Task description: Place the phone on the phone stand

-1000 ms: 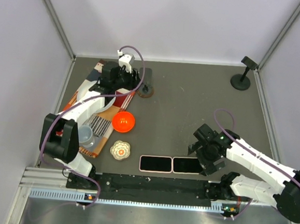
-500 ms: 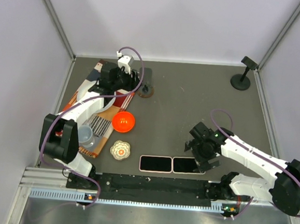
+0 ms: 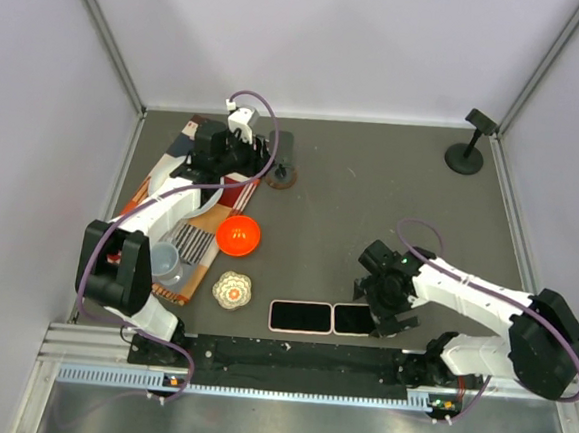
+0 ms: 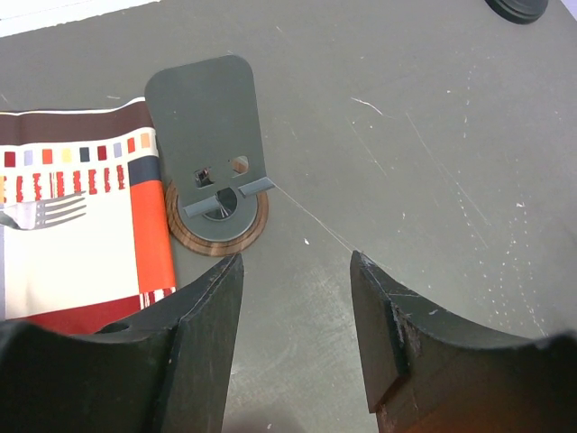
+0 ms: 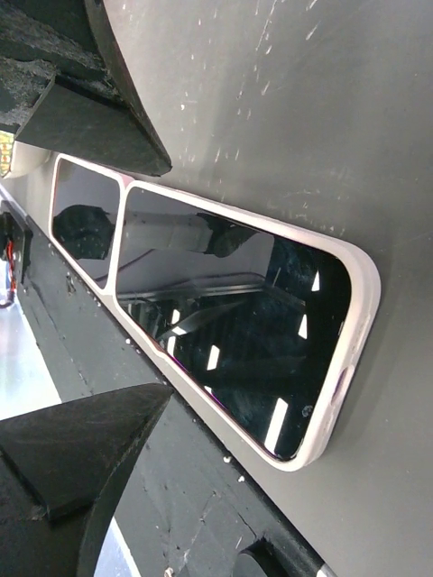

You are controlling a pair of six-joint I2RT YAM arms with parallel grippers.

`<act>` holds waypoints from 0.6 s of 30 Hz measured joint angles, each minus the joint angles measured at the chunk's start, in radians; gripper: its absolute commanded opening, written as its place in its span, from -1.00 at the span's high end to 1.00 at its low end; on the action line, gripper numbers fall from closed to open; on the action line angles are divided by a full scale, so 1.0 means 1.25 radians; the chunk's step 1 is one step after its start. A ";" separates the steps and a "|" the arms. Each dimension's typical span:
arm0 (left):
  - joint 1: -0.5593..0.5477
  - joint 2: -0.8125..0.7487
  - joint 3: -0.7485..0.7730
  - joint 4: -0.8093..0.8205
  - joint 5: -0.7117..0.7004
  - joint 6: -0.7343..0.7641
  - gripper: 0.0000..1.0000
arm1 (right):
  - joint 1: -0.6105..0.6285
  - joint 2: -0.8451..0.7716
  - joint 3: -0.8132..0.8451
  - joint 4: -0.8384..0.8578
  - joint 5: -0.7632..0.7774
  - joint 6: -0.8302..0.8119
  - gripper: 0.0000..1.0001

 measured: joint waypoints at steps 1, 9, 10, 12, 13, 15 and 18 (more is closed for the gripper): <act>0.000 0.000 0.000 0.000 0.002 0.000 -0.12 | 0.002 0.000 -0.003 0.004 0.000 0.005 -0.96; 0.000 0.000 0.000 0.000 0.012 0.000 -0.13 | 0.022 -0.017 -0.041 0.028 0.002 0.023 -0.92; 0.000 0.000 0.000 0.000 0.013 0.000 -0.13 | 0.023 -0.023 -0.045 0.033 0.003 0.025 -0.92; 0.000 0.000 0.000 0.000 0.013 0.000 -0.13 | 0.025 -0.031 -0.052 0.037 0.005 0.027 -0.92; 0.001 0.000 0.000 0.000 0.014 0.000 -0.13 | 0.027 -0.036 -0.056 0.041 0.008 0.028 -0.92; 0.002 0.000 0.000 0.000 0.016 0.000 -0.13 | 0.028 -0.041 -0.061 0.045 0.013 0.028 -0.92; 0.002 0.000 0.000 0.000 0.019 -0.001 -0.13 | 0.029 -0.042 -0.061 0.046 0.025 0.028 -0.93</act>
